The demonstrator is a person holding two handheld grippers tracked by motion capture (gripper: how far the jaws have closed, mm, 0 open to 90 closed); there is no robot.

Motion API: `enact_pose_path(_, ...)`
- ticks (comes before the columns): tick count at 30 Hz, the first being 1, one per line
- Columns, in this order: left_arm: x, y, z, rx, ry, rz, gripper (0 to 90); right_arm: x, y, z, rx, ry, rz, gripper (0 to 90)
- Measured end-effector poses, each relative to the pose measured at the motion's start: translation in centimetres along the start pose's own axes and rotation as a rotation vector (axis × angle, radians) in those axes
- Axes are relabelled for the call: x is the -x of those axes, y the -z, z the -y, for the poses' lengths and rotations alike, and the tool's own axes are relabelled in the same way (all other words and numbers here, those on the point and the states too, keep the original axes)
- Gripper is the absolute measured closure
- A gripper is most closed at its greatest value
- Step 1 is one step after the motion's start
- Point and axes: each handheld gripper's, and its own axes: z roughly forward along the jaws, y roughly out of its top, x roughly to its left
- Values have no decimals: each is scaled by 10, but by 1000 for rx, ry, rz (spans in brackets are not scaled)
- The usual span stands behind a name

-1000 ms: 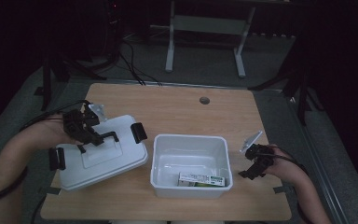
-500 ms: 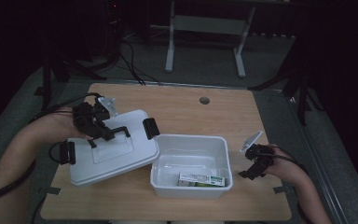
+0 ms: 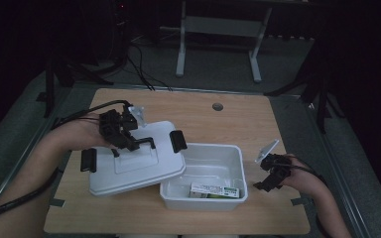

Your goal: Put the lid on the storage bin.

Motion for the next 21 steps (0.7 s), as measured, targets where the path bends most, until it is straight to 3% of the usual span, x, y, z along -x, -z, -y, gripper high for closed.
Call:
enact_pose_path(12,14,-16,-44,-1,-94,28,842,-2,-3,0,-1,1,-5,179)
enact_pose_path(21,23,-24,-84,31,-160,48,843,0,-2,5,5,-8,-5,179)
